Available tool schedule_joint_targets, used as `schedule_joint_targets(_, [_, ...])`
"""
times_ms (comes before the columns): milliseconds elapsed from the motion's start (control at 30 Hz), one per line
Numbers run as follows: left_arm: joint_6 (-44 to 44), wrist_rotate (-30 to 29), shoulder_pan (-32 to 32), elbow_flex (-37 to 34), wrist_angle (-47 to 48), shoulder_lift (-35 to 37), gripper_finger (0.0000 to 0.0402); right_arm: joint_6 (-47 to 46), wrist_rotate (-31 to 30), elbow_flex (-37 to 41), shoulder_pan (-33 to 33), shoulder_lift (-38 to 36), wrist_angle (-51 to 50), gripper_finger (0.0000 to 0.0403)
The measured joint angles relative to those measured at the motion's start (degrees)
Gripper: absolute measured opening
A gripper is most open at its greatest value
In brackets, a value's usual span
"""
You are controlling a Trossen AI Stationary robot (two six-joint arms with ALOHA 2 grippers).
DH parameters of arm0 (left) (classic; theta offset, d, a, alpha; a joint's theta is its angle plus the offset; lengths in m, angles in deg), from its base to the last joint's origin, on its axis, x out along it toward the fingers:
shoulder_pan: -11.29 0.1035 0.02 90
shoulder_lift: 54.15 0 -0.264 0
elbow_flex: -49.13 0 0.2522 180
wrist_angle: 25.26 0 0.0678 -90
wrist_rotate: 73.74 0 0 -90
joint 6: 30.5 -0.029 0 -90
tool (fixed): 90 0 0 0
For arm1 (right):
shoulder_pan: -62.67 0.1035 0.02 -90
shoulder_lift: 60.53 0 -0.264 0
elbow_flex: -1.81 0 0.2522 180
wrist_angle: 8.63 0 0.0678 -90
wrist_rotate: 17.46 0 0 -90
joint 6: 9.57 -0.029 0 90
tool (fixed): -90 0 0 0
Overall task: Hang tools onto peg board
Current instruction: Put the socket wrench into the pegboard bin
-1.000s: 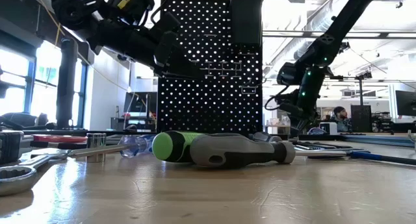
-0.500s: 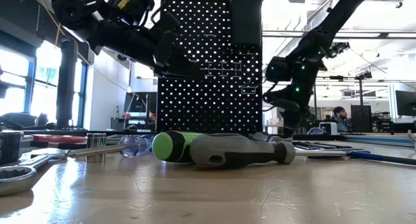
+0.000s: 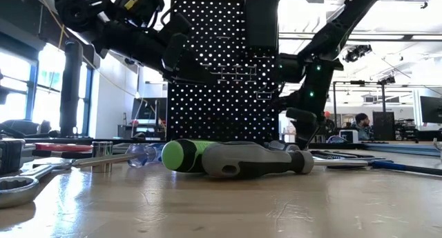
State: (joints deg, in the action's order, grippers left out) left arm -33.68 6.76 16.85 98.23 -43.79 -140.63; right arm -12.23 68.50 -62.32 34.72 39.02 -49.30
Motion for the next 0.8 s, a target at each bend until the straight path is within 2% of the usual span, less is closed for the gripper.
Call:
schedule_joint_targets(233, [0.11,0.00,-0.31,0.02,-0.02,0.00,0.0126,-0.57,-0.25,-0.09,0.62,-0.02,-0.66,0.0062])
schedule_joint_targets(667, [0.08,-0.06,-0.90,0.00,-0.13,0.00,0.0126,-0.54,1.72,0.08,1.17,-2.81,-1.56,0.0003])
schedule_joint_targets(800, [0.04,-0.04,-0.90,0.02,-0.30,0.00,0.0126,-1.04,3.17,0.13,1.11,-3.67,-3.21,0.0001])
